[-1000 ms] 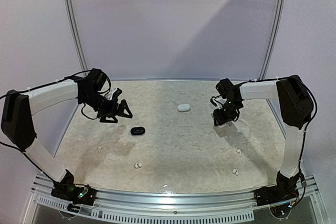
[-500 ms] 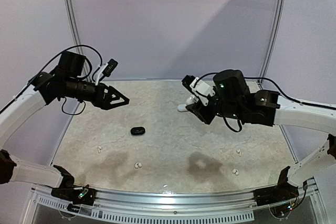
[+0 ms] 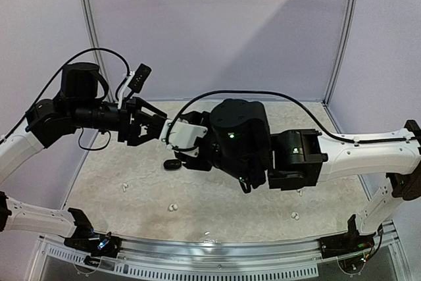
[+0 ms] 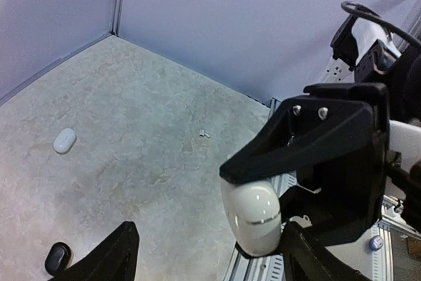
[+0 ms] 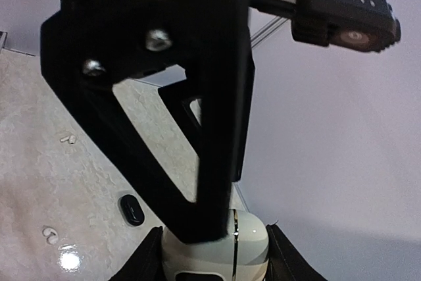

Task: Insert the wireless bluetooth earbuds into the charging case
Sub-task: Pass from the right arm to the left

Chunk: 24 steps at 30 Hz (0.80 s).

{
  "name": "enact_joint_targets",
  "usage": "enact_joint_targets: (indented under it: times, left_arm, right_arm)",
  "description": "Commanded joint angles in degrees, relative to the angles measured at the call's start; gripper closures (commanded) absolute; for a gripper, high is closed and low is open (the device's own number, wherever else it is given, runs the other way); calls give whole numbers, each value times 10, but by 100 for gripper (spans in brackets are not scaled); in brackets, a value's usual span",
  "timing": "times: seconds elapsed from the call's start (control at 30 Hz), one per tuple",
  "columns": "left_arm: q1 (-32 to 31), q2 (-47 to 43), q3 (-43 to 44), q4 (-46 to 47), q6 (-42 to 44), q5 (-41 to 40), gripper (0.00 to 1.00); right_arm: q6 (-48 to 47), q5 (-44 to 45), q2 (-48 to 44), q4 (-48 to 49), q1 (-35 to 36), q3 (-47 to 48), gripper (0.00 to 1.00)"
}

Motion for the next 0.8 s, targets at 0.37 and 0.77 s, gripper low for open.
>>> enact_joint_targets:
  times: [0.37,0.77]
  left_arm:
    - [-33,9,-12,-12,-7,-7,77]
    - [-31,-25,-24,-7,88,30,100]
  right_arm:
    - [-50,22,59,-12,35,95,84]
    - [158,-168,-24,-159,-17,74,17]
